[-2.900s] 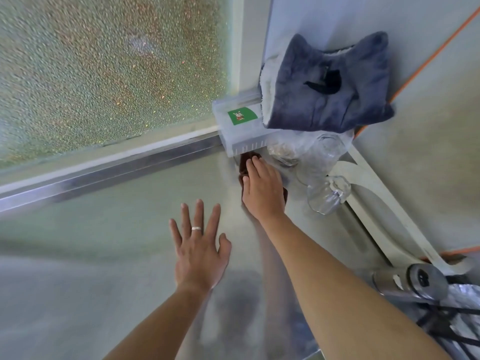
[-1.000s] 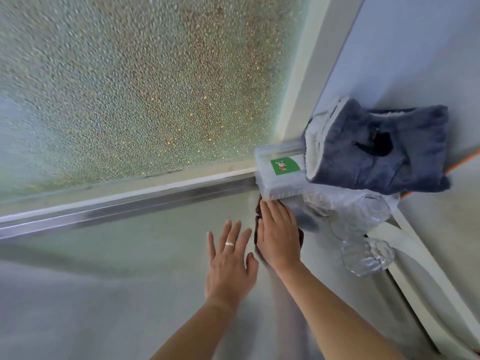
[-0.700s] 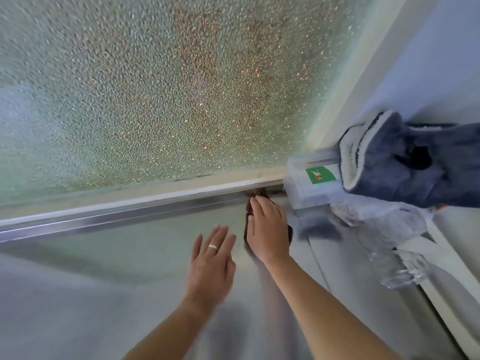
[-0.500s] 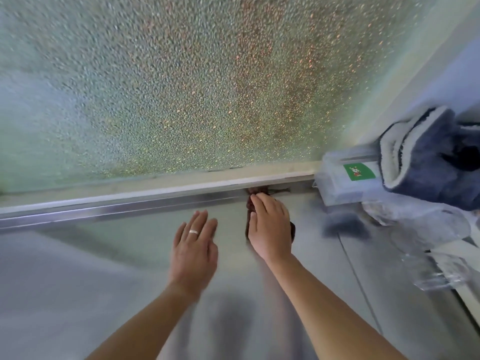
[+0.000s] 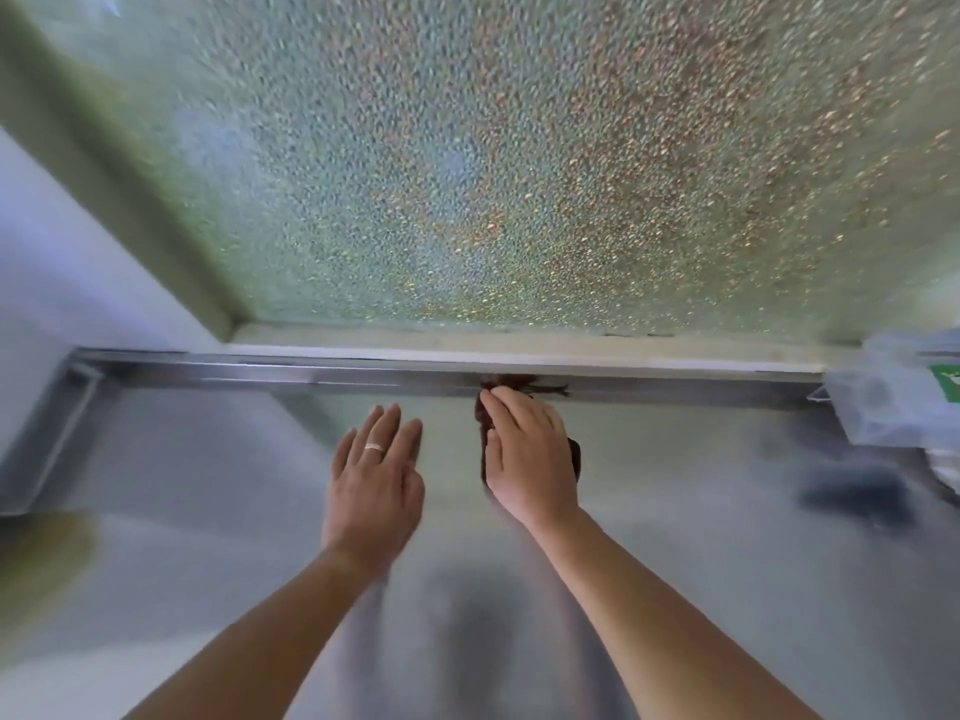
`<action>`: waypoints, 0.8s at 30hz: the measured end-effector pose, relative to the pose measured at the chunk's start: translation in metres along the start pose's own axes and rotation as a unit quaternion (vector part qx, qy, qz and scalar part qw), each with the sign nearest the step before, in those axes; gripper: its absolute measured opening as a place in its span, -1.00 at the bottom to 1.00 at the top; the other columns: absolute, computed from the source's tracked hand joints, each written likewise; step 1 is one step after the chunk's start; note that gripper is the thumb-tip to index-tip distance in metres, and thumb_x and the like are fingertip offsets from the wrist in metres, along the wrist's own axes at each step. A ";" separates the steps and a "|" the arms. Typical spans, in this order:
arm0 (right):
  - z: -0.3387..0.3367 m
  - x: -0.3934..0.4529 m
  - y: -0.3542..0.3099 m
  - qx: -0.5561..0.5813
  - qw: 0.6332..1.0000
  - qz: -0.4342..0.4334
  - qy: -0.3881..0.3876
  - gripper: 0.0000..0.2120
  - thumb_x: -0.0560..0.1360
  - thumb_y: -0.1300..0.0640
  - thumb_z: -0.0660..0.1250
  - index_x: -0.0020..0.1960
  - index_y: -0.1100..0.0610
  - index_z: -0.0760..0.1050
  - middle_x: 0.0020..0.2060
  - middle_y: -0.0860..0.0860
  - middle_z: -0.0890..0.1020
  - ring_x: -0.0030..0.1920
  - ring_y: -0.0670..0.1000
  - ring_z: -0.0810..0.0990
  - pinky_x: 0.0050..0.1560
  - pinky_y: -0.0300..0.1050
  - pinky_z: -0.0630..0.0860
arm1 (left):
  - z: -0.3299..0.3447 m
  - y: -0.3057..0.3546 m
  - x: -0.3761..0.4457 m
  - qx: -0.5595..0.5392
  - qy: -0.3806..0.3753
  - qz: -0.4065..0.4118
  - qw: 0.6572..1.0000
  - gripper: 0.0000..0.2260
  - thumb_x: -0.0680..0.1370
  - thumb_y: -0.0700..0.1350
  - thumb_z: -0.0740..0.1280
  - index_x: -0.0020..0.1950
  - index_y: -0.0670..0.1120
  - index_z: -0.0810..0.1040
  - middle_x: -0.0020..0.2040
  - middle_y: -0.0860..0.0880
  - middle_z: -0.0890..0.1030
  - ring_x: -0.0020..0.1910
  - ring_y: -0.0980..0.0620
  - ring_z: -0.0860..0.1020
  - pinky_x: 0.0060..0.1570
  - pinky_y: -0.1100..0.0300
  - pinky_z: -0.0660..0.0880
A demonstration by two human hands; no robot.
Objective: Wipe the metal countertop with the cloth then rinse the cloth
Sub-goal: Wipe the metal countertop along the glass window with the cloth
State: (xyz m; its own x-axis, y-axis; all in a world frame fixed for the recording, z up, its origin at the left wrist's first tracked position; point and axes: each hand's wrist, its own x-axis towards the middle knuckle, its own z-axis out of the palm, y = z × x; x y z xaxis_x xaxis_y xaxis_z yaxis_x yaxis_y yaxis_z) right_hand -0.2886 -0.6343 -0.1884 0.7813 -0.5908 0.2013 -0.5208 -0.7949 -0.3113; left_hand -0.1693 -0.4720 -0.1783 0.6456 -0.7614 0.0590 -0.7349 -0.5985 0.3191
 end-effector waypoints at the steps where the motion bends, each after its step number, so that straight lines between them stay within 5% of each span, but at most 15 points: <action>1: 0.006 0.004 -0.014 0.005 1.000 -0.012 -0.006 -0.56 0.60 0.15 0.17 0.46 0.10 0.45 0.40 -0.03 0.50 0.42 0.01 0.44 0.50 -0.03 0.29 | -0.003 -0.012 -0.003 0.002 0.002 -0.008 1.000 -0.51 0.55 -0.07 0.05 0.45 -0.04 0.47 0.53 -0.10 0.42 0.57 -0.09 0.28 0.51 -0.08 0.22; 15: 0.064 0.052 -0.170 0.022 0.990 -0.137 -0.038 -0.54 0.58 0.18 0.16 0.47 0.14 0.42 0.40 -0.01 0.48 0.38 0.05 0.45 0.49 0.01 0.28 | -0.054 -0.158 -0.027 0.018 0.040 -0.105 0.993 -0.57 0.54 -0.14 0.23 0.43 -0.03 0.47 0.53 -0.12 0.41 0.57 -0.12 0.28 0.50 -0.09 0.21; 24: 0.090 0.073 -0.219 0.072 0.980 -0.188 -0.001 -0.59 0.54 0.23 0.22 0.36 0.18 0.53 0.31 0.04 0.57 0.26 0.10 0.55 0.38 0.04 0.41 | -0.047 -0.176 -0.028 0.003 0.055 -0.120 0.991 -0.56 0.56 -0.07 0.22 0.47 0.00 0.40 0.53 -0.07 0.37 0.59 -0.06 0.21 0.57 -0.05 0.13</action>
State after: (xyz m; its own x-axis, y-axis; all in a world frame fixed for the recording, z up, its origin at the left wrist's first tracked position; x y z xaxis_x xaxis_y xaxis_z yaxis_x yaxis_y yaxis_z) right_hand -0.0859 -0.4910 -0.1893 0.9094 -0.2602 0.3245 -0.1429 -0.9281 -0.3437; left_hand -0.0482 -0.3338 -0.1917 0.8210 -0.5647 0.0843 -0.5577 -0.7614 0.3306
